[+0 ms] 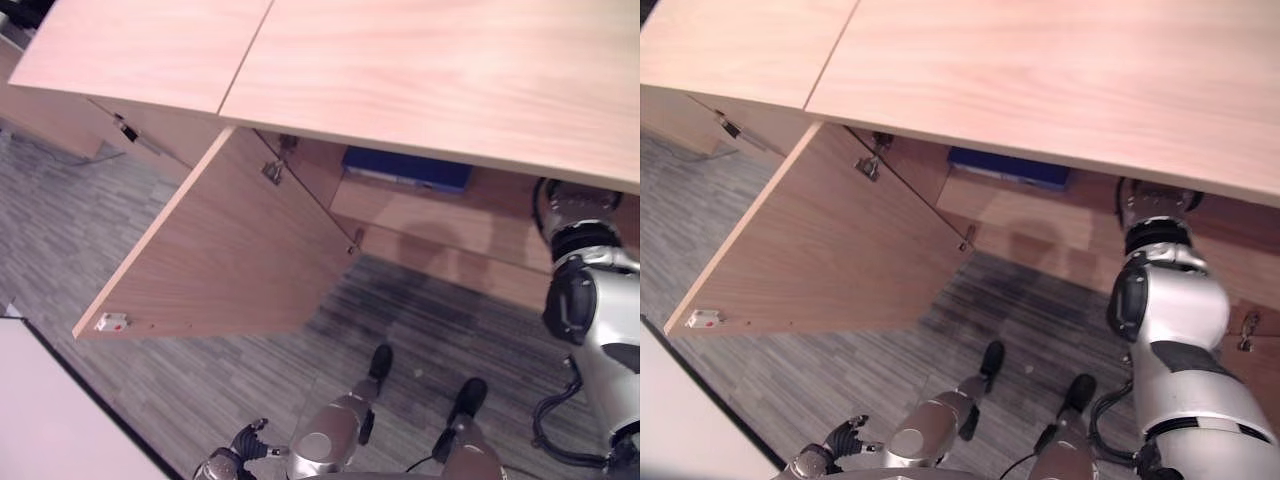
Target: Put the empty folder in the office cabinet
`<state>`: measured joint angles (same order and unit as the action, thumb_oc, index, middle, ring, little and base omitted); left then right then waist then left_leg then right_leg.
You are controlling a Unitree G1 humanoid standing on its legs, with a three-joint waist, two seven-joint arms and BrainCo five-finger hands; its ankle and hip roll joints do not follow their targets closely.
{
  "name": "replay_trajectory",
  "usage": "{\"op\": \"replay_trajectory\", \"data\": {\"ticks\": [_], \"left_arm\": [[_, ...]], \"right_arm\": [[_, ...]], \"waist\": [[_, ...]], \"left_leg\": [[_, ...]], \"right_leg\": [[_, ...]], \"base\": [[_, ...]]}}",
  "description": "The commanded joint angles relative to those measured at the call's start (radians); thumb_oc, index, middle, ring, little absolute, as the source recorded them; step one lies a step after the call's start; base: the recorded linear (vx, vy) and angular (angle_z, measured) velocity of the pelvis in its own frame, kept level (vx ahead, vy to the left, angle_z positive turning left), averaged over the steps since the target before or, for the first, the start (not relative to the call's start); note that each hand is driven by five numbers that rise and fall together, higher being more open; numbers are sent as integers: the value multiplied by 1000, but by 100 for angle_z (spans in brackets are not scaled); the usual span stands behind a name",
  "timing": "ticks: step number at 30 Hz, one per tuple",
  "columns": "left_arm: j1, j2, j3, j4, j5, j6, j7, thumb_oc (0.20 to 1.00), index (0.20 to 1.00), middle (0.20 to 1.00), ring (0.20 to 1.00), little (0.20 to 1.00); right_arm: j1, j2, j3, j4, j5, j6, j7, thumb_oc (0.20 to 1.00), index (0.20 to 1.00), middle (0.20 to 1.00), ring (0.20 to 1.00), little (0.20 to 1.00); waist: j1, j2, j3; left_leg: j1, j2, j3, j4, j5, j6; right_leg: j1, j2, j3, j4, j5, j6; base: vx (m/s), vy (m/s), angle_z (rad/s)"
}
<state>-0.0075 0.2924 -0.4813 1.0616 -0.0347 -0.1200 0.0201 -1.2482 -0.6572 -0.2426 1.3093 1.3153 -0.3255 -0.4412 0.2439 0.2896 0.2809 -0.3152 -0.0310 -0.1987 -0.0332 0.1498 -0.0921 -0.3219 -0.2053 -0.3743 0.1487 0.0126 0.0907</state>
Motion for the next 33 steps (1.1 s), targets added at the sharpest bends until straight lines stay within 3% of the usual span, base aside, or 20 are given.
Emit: {"op": "replay_trajectory", "data": {"ticks": [1,3,5,6,7,15,23,33], "left_arm": [[-49,80,-13,16,-69,-10,21,1000,1000,1000,1000,1000],[-55,98,0,-1,-99,-15,25,1000,1000,1000,1000,1000],[-64,119,0,-38,-125,-20,22,1000,1000,1000,1000,1000],[-64,120,-2,-42,-126,-19,22,1000,1000,1000,1000,1000],[-65,133,-12,-72,-135,-22,20,1000,1000,1000,1000,1000],[-61,161,-36,-179,-162,-31,13,1000,1000,1000,1000,1000],[-41,180,-32,-243,-176,-27,11,1000,1000,1000,1000,1000],[-28,180,-26,-267,-183,-16,16,1000,1000,1000,1000,1000]], "right_arm": [[-106,-99,141,-68,-71,-4,54,200,200,200,200,200],[-120,-129,163,-60,-79,4,58,200,200,200,200,200],[-143,-169,190,-36,-93,22,54,200,200,200,200,200],[-146,-172,191,-32,-92,23,56,200,200,200,200,200],[-161,-192,208,-18,-95,30,53,200,200,200,200,200],[-146,-213,221,20,-93,47,43,200,200,200,200,200],[-73,-164,180,37,-106,66,34,200,200,200,200,200],[-55,-108,189,38,-145,83,32,200,200,200,200,200]], "waist": [[21,-64,6],[25,-63,17],[22,-63,15],[25,-61,21],[27,-59,26],[19,-37,41],[2,-22,60],[-11,-27,75]], "left_leg": [[-91,20,61,221,-199,-24],[-131,13,59,267,-215,-25],[-189,7,50,343,-267,-24],[-204,5,55,352,-250,-23],[-231,2,54,389,-268,-21],[-293,-10,43,501,-344,-14],[-281,-12,45,499,-353,-10],[-263,-11,47,492,-353,-7]], "right_leg": [[-36,-108,120,198,-176,80],[-84,-115,130,260,-187,81],[-148,-124,164,351,-242,86],[-163,-129,156,359,-225,81],[-194,-132,170,398,-246,80],[-276,-145,217,554,-338,83],[-290,-138,231,593,-363,75],[-277,-126,234,585,-361,71]], "base": [[-16,12,12],[7,-11,17],[74,-14,16],[31,-2,16],[25,7,8],[59,-15,-3],[19,-2,4],[0,0,0]]}}
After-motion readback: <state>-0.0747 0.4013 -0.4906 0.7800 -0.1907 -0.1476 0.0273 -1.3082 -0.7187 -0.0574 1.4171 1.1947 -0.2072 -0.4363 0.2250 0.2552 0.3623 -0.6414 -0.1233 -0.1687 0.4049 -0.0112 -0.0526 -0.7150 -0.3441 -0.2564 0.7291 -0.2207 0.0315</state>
